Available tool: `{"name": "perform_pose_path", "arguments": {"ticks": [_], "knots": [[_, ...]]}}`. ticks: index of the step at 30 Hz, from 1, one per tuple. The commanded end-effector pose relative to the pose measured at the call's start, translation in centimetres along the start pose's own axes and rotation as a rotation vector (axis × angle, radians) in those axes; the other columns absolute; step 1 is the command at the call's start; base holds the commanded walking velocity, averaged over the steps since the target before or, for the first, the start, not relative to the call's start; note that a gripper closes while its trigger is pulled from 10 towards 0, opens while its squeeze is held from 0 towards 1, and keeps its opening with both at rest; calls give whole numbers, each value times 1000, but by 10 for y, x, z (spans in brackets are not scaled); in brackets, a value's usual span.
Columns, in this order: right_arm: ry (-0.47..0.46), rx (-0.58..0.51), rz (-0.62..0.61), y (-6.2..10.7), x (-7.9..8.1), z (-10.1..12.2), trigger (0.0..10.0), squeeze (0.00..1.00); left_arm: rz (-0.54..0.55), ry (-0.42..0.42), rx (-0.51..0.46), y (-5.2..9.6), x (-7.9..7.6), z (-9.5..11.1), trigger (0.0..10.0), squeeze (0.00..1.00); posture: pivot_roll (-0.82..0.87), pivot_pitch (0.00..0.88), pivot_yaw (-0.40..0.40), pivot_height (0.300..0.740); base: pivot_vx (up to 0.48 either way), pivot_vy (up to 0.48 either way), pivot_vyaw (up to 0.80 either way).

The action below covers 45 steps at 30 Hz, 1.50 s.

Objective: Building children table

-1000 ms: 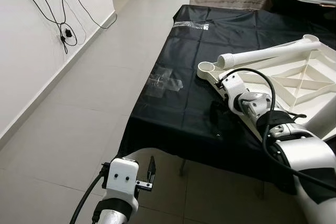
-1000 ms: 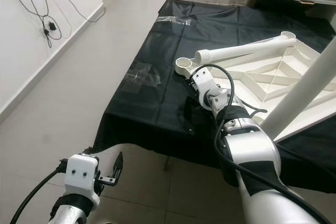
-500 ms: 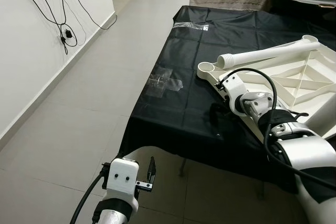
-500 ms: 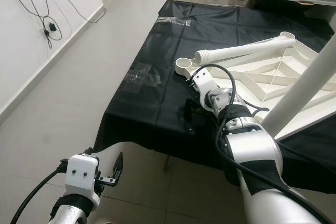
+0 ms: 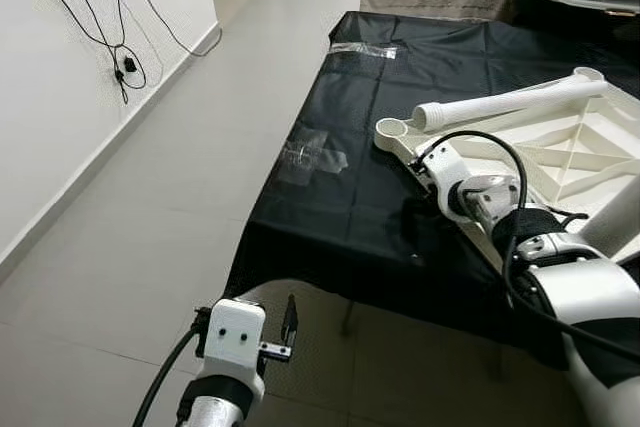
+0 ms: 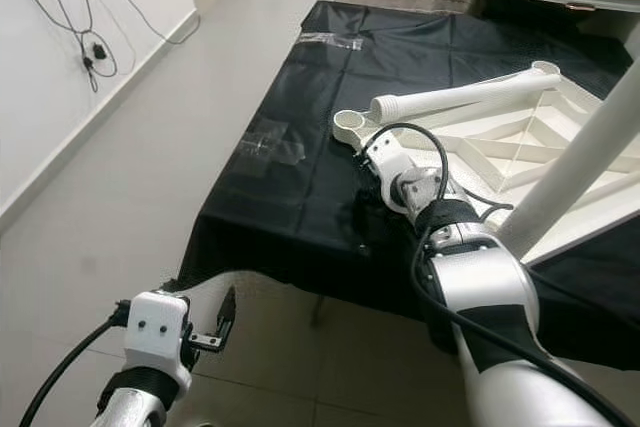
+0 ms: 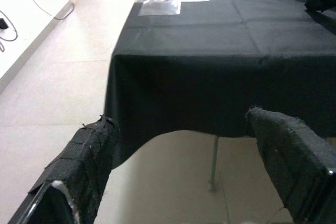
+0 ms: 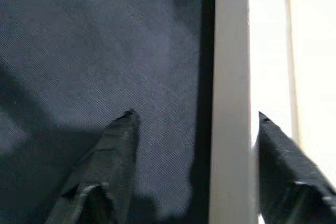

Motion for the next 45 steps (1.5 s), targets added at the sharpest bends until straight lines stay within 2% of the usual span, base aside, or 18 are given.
{"name": "perform_pose_path", "arguments": {"ticks": [1,8,13,20,22,36,45], "knots": [[14,42,61,-5,15,-10,0,0,-42,59,-12,2,-20,6,10000,0,-13,161,-36,740,0,0,0],[66,2,115,-4,23,6,0,0,-38,57,-11,2,-20,6,10000,0,-16,155,-37,740,0,0,0],[167,-17,208,-4,37,17,0,0,-37,56,-11,1,-19,6,10000,0,-18,147,-38,740,0,0,0],[238,-13,276,-3,46,18,0,0,-36,52,-12,-1,-19,6,10000,0,-20,142,-36,740,0,0,0],[268,-9,333,-2,53,17,0,0,-36,50,-10,-2,-19,6,10000,0,-22,141,-37,740,0,0,0],[300,6,370,2,50,12,0,0,-29,44,-9,-2,-15,5,10000,0,-47,146,-17,740,0,0,0],[361,5,497,7,60,8,0,0,-31,37,-8,-2,-12,4,10000,0,-27,139,-8,740,0,0,0]]}}
Point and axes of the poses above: a point about 5 cm out from each wrist's last joint towards the gripper, its own y axis pointing back from the gripper into the wrist, its own z axis along the axis of the wrist's last joint, x = y × z, the point moved 5 cm from there along -y, pointing out of the wrist towards the gripper, and after that the axes turned 4 degrees about y, right-handed, at the moved point
